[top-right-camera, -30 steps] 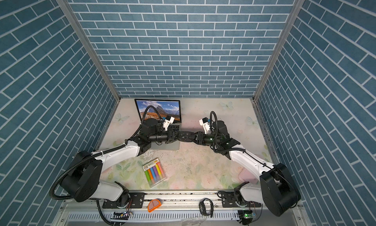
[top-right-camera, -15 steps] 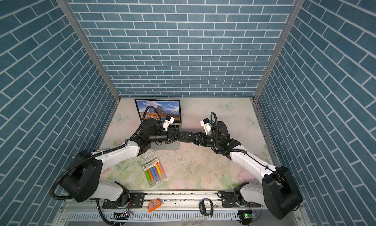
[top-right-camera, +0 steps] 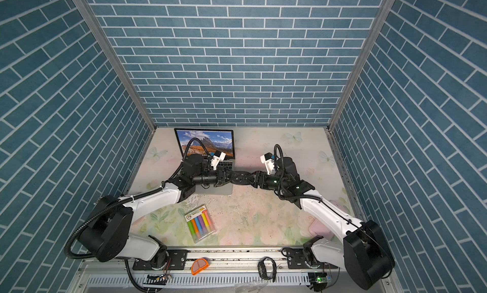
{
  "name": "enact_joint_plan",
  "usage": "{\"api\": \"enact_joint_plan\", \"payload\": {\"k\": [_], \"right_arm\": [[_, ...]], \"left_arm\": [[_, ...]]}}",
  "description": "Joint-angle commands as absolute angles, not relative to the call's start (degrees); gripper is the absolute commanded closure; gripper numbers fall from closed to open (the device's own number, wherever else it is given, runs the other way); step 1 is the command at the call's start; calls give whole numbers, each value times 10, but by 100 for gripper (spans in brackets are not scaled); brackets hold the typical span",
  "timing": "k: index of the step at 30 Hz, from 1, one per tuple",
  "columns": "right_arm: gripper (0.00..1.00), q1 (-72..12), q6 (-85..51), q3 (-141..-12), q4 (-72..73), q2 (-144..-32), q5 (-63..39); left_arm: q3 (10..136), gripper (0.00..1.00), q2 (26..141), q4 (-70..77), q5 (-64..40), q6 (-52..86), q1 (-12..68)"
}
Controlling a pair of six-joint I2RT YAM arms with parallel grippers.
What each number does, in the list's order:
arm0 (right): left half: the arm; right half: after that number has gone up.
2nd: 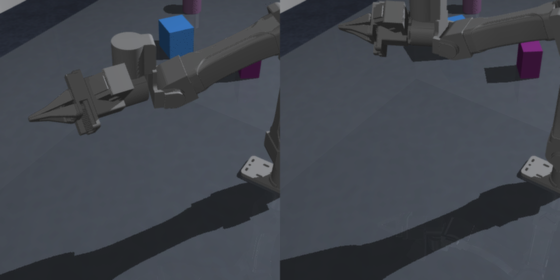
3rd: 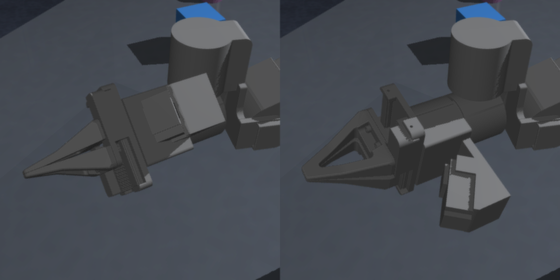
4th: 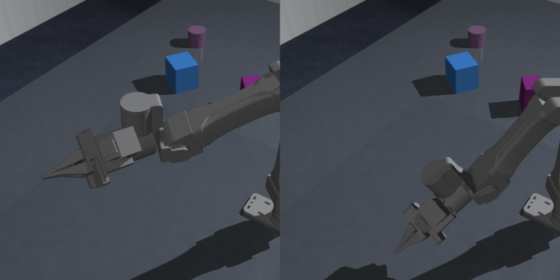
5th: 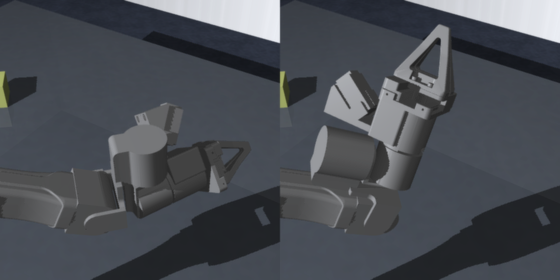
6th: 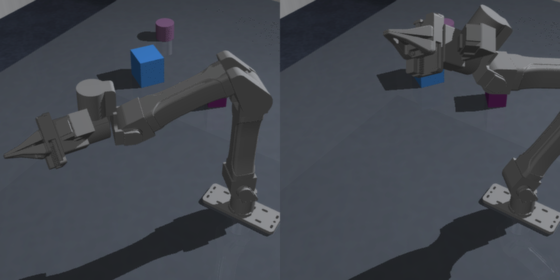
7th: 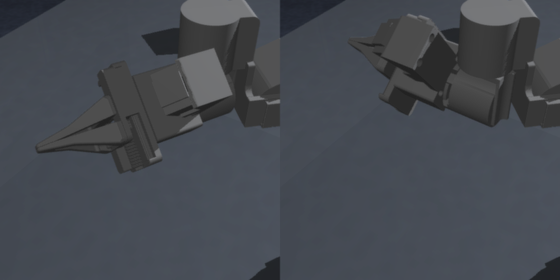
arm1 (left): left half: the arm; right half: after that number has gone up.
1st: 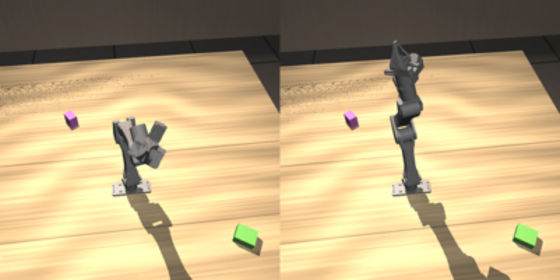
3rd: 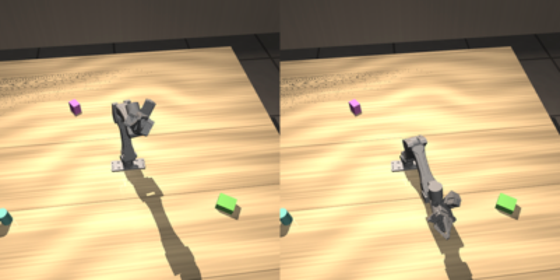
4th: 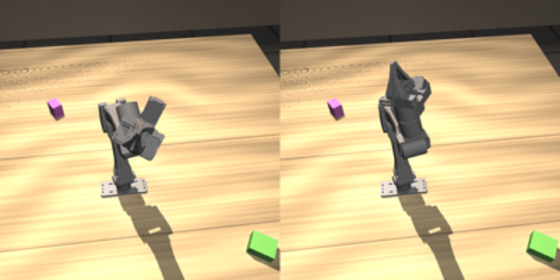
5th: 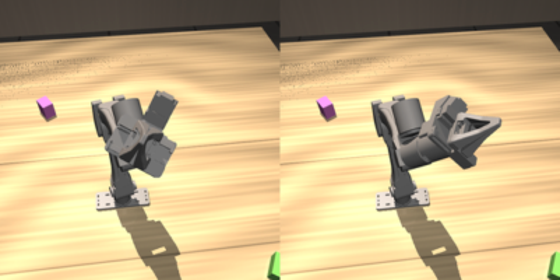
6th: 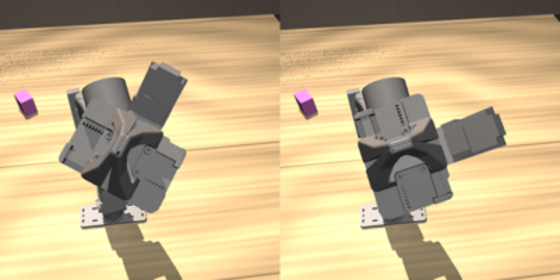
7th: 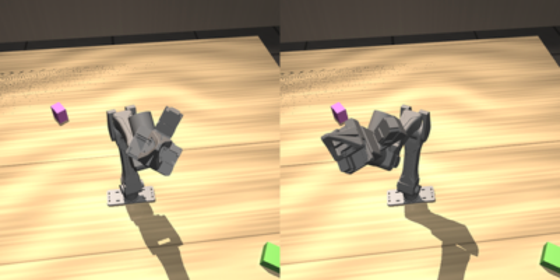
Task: Insert the wireless mouse receiver into the laptop
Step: Remove the lid from the mouse, then take out the USB plug from the mouse.
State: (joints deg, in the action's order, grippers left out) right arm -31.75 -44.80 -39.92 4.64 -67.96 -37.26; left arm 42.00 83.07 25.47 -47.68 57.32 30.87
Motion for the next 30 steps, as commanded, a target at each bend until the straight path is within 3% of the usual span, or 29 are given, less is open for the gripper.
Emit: {"api": "enact_joint_plan", "payload": {"k": [1,12,25,30], "right_arm": [[27,-317,-463,-424,39,-666,-367],[37,-311,-483,-425,8,-668,-341],[41,-309,-524,-412,62,-705,-375],[42,-309,-479,-422,-22,-690,-317]], "left_arm": [[407,100,832,293,-476,588,303],[381,100,830,337,-474,619,298],[375,100,829,357,-472,627,296],[371,100,832,335,-467,617,294]]}}
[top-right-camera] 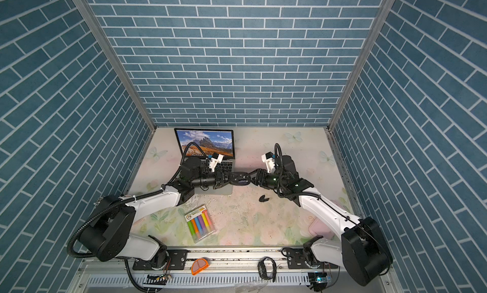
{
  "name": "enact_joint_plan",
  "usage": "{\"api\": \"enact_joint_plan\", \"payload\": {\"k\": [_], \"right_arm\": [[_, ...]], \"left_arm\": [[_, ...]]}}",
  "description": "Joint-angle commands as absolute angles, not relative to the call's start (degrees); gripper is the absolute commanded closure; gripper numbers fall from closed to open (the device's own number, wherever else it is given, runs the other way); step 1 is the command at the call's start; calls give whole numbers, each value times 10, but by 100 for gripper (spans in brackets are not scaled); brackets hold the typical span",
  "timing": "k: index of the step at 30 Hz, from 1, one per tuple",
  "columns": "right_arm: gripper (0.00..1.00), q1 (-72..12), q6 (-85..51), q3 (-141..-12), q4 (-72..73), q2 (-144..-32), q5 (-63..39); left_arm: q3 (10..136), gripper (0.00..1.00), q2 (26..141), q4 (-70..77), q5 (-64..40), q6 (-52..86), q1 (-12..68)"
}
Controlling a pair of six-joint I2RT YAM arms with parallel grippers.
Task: Insert the wireless mouse receiver into the laptop
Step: Take out the USB plug from the mouse.
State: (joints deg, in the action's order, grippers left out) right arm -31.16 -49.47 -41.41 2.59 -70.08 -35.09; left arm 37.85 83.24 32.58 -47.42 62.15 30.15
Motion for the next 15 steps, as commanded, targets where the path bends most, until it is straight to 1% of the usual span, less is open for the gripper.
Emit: {"api": "enact_joint_plan", "payload": {"k": [1,10,15], "right_arm": [[43,-309,-468,-427,-43,-685,-301],[46,-309,-416,-434,-157,-674,-195],[50,-310,-421,-428,-156,-682,-190]], "left_arm": [[369,100,831,330,-466,613,293],[375,100,809,238,-451,552,286],[371,100,804,202,-447,516,286]]}}
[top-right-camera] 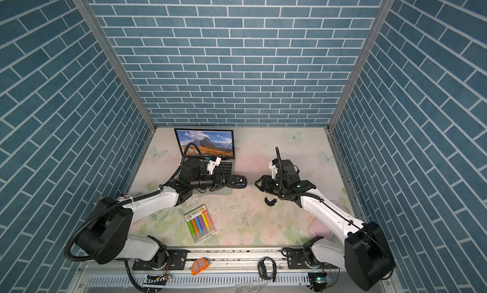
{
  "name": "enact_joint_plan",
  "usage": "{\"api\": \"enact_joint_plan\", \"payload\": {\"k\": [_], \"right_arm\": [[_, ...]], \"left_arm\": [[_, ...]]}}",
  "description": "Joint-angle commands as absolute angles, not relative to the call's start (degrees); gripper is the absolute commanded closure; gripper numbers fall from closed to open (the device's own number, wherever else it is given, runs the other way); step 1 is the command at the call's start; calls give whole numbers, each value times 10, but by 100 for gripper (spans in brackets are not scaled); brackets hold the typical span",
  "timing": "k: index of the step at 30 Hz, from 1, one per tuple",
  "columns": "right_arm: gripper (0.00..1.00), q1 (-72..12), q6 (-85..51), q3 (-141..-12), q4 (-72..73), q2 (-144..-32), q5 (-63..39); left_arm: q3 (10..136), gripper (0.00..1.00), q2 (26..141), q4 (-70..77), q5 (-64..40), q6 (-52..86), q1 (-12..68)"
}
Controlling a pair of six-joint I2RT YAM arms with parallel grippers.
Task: Insert the wireless mouse receiver into the laptop
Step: Take out the USB plug from the mouse.
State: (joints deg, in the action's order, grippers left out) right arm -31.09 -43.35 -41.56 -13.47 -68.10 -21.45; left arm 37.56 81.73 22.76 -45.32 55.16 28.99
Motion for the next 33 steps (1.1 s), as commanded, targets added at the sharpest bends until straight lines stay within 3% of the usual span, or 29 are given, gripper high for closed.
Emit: {"api": "enact_joint_plan", "payload": {"k": [1,12,20,29,33], "right_arm": [[50,-310,-425,-427,-153,-681,-191],[53,-360,-500,-397,-75,-675,-179],[57,-393,-526,-403,-30,-740,-187],[45,-397,-538,-403,2,-797,-209],[48,-398,-541,-403,21,-818,-229]], "left_arm": [[366,100,805,202,-444,515,286],[304,100,841,309,-401,567,316],[307,100,888,346,-381,581,352],[299,100,898,334,-349,579,363],[296,100,904,340,-346,582,363]]}}
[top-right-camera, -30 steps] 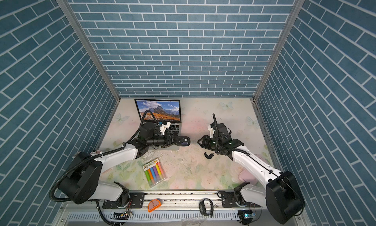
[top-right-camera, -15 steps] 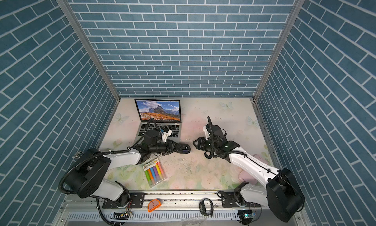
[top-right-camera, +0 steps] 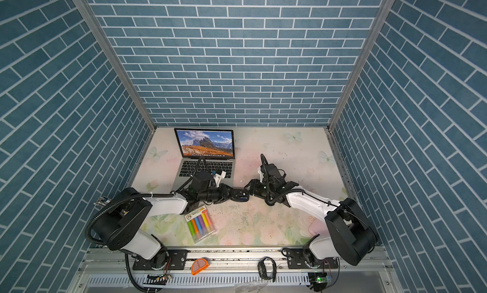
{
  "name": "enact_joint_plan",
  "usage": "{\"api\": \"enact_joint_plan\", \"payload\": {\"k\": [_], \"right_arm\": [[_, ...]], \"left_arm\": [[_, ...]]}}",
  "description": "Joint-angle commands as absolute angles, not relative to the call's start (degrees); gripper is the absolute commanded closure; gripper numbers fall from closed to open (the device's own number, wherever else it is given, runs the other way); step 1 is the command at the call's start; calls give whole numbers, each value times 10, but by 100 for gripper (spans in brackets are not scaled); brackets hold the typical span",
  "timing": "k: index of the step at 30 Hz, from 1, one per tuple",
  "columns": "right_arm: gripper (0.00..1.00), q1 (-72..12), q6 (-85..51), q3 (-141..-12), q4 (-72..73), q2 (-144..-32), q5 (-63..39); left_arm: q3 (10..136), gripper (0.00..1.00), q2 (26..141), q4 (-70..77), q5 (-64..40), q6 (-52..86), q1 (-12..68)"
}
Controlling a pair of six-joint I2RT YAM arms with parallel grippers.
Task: Insert the wireless mouse receiver into the laptop
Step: Take out the USB plug from the mouse.
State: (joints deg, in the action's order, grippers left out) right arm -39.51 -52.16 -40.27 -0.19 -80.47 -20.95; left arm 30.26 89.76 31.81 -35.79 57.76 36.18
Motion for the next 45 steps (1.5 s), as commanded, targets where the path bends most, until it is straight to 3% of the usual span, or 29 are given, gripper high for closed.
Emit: {"api": "enact_joint_plan", "payload": {"k": [1,6,10,45], "right_arm": [[50,-398,-543,-403,27,-824,-235],[60,-400,-554,-400,55,-848,-251],[62,-401,-554,-401,61,-858,-253],[51,-414,-559,-393,79,-911,-253]], "left_arm": [[295,100,907,342,-345,584,363],[288,100,928,376,-349,600,365],[286,100,936,384,-349,603,365],[280,100,970,407,-362,610,365]]}}
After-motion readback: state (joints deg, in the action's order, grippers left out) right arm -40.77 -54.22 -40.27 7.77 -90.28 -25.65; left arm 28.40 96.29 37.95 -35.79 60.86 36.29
